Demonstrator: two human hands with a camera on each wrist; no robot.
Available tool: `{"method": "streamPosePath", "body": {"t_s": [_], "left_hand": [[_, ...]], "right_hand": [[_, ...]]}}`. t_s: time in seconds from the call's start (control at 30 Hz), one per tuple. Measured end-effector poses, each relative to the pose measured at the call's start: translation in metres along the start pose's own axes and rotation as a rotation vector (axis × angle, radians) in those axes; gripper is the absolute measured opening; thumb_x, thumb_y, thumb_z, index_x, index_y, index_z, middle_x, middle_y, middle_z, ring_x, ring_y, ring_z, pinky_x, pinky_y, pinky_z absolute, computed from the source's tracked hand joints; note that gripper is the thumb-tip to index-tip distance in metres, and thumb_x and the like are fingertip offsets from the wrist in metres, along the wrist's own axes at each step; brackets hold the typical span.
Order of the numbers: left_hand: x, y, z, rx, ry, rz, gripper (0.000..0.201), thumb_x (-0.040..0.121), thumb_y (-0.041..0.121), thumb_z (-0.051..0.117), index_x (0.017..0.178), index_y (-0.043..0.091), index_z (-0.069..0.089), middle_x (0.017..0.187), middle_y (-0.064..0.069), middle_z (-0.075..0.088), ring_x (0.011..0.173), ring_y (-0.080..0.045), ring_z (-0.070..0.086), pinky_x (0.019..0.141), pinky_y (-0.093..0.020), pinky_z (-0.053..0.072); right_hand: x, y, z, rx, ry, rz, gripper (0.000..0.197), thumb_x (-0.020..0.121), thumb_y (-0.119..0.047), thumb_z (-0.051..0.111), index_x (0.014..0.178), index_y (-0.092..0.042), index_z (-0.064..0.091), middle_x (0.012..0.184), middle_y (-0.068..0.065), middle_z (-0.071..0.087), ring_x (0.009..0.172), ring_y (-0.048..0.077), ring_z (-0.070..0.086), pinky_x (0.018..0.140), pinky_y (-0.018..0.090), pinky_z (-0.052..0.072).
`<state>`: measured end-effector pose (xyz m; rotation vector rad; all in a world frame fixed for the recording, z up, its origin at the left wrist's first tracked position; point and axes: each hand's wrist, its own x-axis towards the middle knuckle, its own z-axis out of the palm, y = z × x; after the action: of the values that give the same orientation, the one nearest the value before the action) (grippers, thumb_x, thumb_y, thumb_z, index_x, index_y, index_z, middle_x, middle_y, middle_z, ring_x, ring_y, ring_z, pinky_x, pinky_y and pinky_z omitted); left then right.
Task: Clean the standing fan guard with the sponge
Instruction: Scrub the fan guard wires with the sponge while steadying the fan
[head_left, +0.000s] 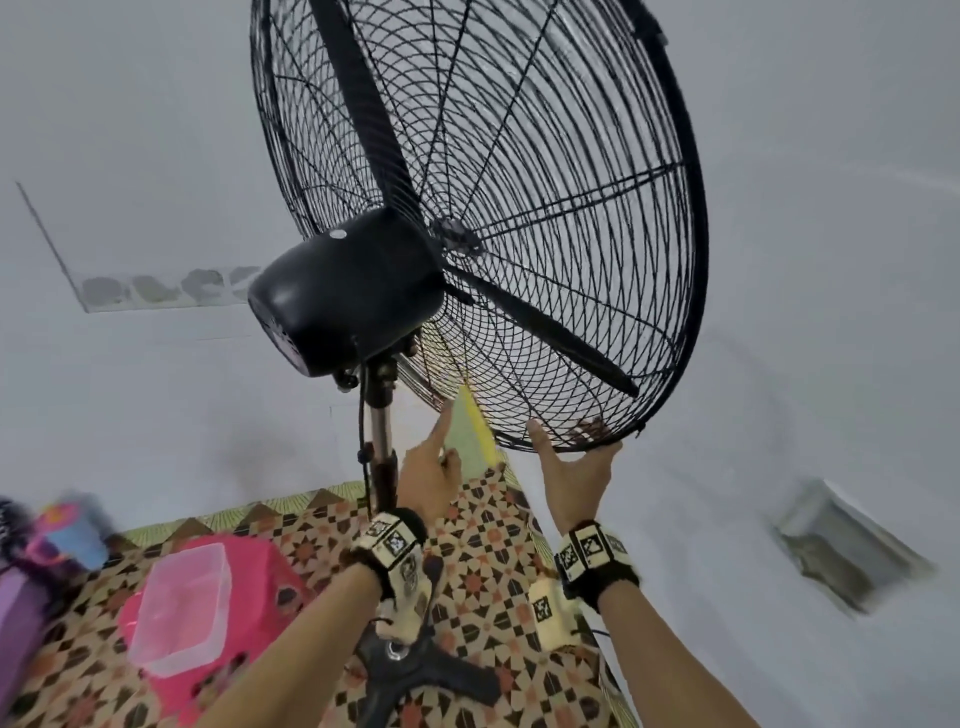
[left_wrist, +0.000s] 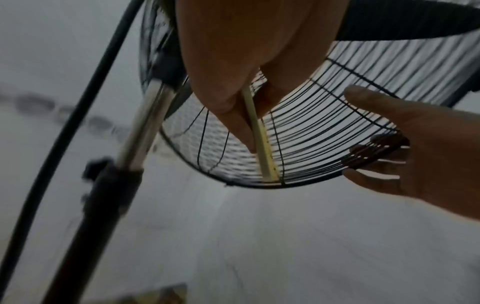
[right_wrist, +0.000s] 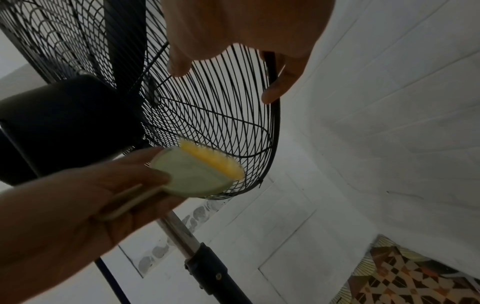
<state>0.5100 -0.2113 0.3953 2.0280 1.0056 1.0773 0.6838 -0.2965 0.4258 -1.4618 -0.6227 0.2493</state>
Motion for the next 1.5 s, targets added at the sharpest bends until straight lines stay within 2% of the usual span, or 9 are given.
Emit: {"method": "streamPosePath", "body": {"t_s": [0.13, 0.3, 0.53, 0.63, 0.87, 0.97, 1.13, 1.3, 1.5], "left_hand": [[0.012, 0.004, -0.021, -0.097, 0.146, -0.122, 0.069, 0.099, 0.003, 0.057, 0.159, 0.031, 0.04, 0.129, -0.008, 0.067, 0.092, -0.025, 0.071, 0.074, -0.036, 0.065], [0.021, 0.009, -0.032, -0.22, 0.353, -0.046, 0.063, 0.097, 0.014, 0.055, 0.158, 0.025, 0.044, 0.132, -0.002, 0.063, 0.114, -0.021, 0.063, 0.089, -0.018, 0.056], [-0.007, -0.002, 0.0, -0.128, 0.206, -0.01, 0.061, 0.105, 0.03, 0.047, 0.162, 0.039, 0.03, 0.112, -0.007, 0.071, 0.08, -0.027, 0.068, 0.075, -0.044, 0.065], [0.001, 0.004, -0.008, -0.181, 0.345, -0.037, 0.064, 0.105, 0.007, 0.051, 0.162, 0.029, 0.035, 0.123, 0.013, 0.059, 0.083, -0.007, 0.059, 0.078, -0.014, 0.057], [-0.033, -0.022, 0.042, -0.041, 0.073, -0.011, 0.069, 0.101, 0.033, 0.041, 0.155, 0.065, 0.015, 0.081, -0.01, 0.069, 0.054, -0.03, 0.055, 0.057, -0.054, 0.058], [-0.028, -0.018, 0.024, -0.103, 0.194, -0.058, 0.068, 0.108, 0.017, 0.048, 0.163, 0.045, 0.021, 0.084, -0.005, 0.064, 0.058, -0.034, 0.061, 0.056, -0.051, 0.06], [-0.015, -0.019, 0.026, -0.154, 0.13, -0.014, 0.064, 0.108, 0.028, 0.045, 0.164, 0.044, 0.02, 0.108, -0.012, 0.071, 0.064, -0.026, 0.064, 0.062, -0.047, 0.064], [-0.043, -0.028, 0.041, -0.253, -0.04, -0.078, 0.072, 0.105, 0.016, 0.052, 0.155, 0.061, 0.025, 0.147, -0.004, 0.054, 0.119, -0.029, 0.063, 0.091, -0.039, 0.062], [-0.025, -0.011, 0.036, -0.35, 0.159, -0.178, 0.065, 0.103, 0.007, 0.053, 0.16, 0.031, 0.035, 0.123, -0.002, 0.062, 0.085, -0.011, 0.063, 0.075, -0.038, 0.063]], "right_hand": [[-0.001, 0.0, 0.0, 0.002, -0.024, -0.042, 0.118, 0.069, -0.054, 0.092, 0.159, -0.016, 0.025, 0.154, -0.001, 0.047, 0.136, 0.007, 0.045, 0.106, 0.001, 0.031], [-0.002, 0.003, 0.002, 0.002, 0.007, -0.051, 0.121, 0.069, -0.053, 0.093, 0.16, -0.016, 0.023, 0.153, -0.005, 0.045, 0.138, 0.006, 0.044, 0.111, 0.005, 0.031], [-0.002, 0.0, 0.002, 0.022, 0.0, -0.058, 0.108, 0.07, -0.047, 0.094, 0.153, -0.02, 0.03, 0.146, -0.007, 0.047, 0.132, 0.006, 0.046, 0.096, -0.008, 0.028], [-0.003, -0.002, 0.005, 0.025, 0.005, -0.064, 0.104, 0.071, -0.042, 0.094, 0.151, -0.023, 0.031, 0.142, -0.011, 0.047, 0.127, -0.001, 0.049, 0.098, -0.005, 0.032], [-0.003, -0.004, 0.003, 0.038, -0.002, -0.061, 0.105, 0.072, -0.037, 0.095, 0.153, -0.02, 0.031, 0.146, -0.012, 0.048, 0.127, -0.018, 0.046, 0.101, 0.0, 0.034], [-0.002, -0.001, 0.003, 0.024, -0.01, -0.041, 0.107, 0.071, -0.041, 0.095, 0.153, -0.024, 0.029, 0.148, -0.009, 0.047, 0.126, -0.014, 0.048, 0.101, -0.001, 0.033], [-0.005, 0.0, 0.004, -0.014, 0.011, 0.034, 0.127, 0.068, -0.055, 0.092, 0.162, -0.017, 0.015, 0.162, -0.001, 0.037, 0.147, 0.013, 0.038, 0.125, 0.035, 0.029], [-0.008, -0.007, 0.002, 0.013, 0.009, 0.046, 0.121, 0.069, -0.048, 0.094, 0.161, -0.025, 0.019, 0.16, -0.007, 0.038, 0.142, 0.007, 0.04, 0.121, 0.025, 0.031], [-0.009, -0.006, 0.004, 0.026, 0.009, 0.076, 0.119, 0.067, -0.053, 0.094, 0.159, -0.029, 0.023, 0.157, -0.008, 0.042, 0.14, 0.007, 0.042, 0.122, 0.033, 0.034]]}}
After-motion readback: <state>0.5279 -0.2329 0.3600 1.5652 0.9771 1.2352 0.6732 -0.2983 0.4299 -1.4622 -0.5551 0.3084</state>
